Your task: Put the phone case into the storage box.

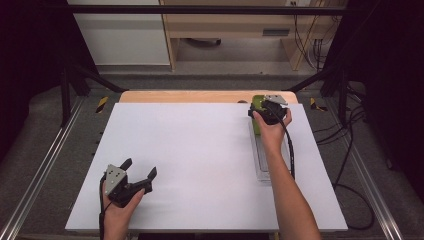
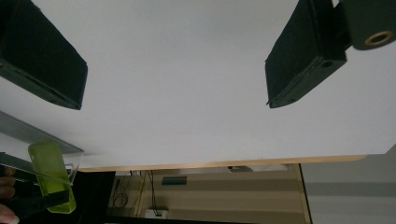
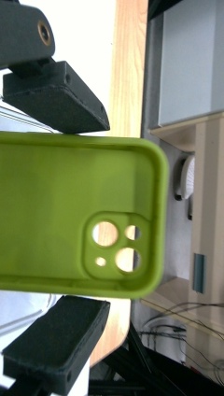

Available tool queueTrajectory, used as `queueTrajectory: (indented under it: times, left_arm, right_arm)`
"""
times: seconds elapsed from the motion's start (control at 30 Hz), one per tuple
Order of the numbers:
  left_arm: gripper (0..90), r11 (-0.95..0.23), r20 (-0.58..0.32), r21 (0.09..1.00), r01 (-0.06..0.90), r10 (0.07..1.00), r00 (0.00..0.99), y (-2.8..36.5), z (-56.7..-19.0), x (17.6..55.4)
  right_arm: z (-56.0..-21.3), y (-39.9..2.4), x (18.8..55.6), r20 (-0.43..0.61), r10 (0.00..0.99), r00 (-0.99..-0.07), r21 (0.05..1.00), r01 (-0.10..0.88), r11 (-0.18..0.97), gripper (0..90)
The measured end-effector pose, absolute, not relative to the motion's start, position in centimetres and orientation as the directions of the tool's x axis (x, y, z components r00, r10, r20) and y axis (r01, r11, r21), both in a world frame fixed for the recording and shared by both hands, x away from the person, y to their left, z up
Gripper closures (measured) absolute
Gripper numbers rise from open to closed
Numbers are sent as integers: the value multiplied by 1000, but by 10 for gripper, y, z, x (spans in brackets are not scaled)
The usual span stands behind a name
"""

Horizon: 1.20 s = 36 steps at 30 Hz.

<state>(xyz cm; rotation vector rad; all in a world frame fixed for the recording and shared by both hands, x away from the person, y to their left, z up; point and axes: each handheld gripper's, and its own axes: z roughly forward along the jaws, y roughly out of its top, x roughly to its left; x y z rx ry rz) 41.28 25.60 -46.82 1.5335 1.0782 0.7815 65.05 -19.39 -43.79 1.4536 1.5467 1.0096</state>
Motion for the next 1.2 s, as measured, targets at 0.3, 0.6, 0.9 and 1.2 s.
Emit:
queueTrajectory:
  times: [0.3,0.6,0.9,1.2]
  left_arm:
    - [53,-37,-56,972,233,923,380,256,-468,413]
    - [48,-38,-57,970,240,924,378,256,-469,413]
    - [48,-39,-57,970,240,924,379,255,-470,414]
    - [48,-47,-53,969,244,920,388,253,-470,414]
  right_arm:
    - [-431,-195,646,-28,998,-57,921,386,48,102]
    - [-426,-194,643,-59,997,-44,911,407,72,76]
    - [-421,-195,639,-19,998,-64,892,450,46,70]
    - [-413,-198,634,-8,997,-76,881,470,43,61]
